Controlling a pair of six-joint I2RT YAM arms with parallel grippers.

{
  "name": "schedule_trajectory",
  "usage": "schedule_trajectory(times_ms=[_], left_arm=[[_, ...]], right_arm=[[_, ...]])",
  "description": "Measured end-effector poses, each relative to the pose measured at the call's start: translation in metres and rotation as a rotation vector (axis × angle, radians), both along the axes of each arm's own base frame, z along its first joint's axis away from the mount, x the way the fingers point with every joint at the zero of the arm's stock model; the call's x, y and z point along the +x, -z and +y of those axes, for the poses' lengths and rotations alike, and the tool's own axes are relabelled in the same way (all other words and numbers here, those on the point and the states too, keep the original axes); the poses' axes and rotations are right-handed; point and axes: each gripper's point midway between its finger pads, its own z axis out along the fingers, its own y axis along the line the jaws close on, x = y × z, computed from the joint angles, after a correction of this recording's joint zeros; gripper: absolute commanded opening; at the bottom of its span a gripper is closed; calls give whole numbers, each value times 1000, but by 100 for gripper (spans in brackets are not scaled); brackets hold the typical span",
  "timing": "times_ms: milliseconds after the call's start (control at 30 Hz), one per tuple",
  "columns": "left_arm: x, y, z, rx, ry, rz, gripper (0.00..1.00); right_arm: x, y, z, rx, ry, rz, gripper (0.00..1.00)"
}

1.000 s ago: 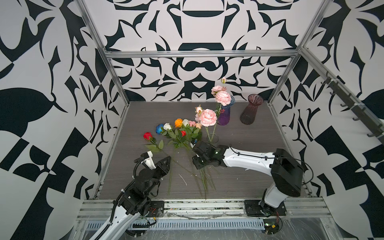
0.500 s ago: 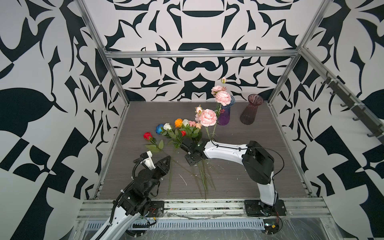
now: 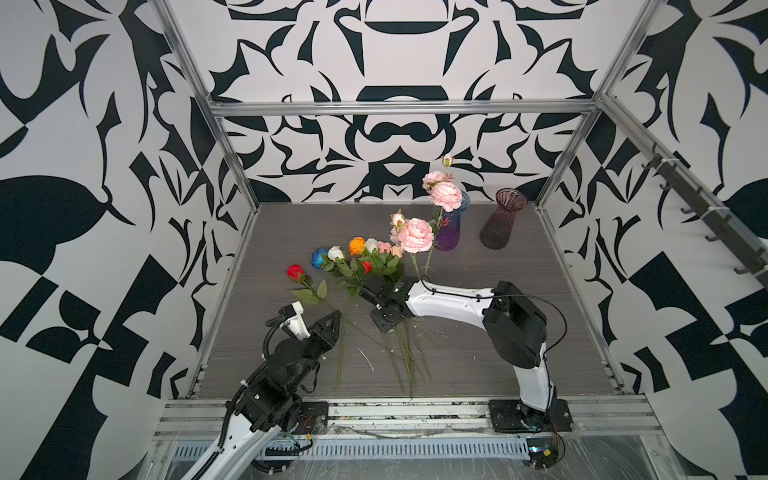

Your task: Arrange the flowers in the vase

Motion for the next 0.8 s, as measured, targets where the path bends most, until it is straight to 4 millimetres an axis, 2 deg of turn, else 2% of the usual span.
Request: schedule_trajectory(times_ms=[167,267,400,500,600,700,800], left_arm=[[0,0,0,0,-1,0,36],[0,0,0,0,-1,0,39],[0,0,1,0,-4,0,40],[0,0,1,-1,-6,-1,28],[0,0,0,1,-3,-3,27],[0,-1,0,4,-1,-7,31],[0,-1,0,7,2,-9,39]], right_arm=[[0,-2,1,7,-2,1,0],[-1,-10,2,22,-4,-5,0],[-1,-34,4,73,-9,-24,0],[-2,-54,8,122,-12,-39,0],[-3,-71,11,170,-15,-53,0],[-6,-80,14,206,-22,-56,0],[-12,-85,16,235,-33,-41,0]])
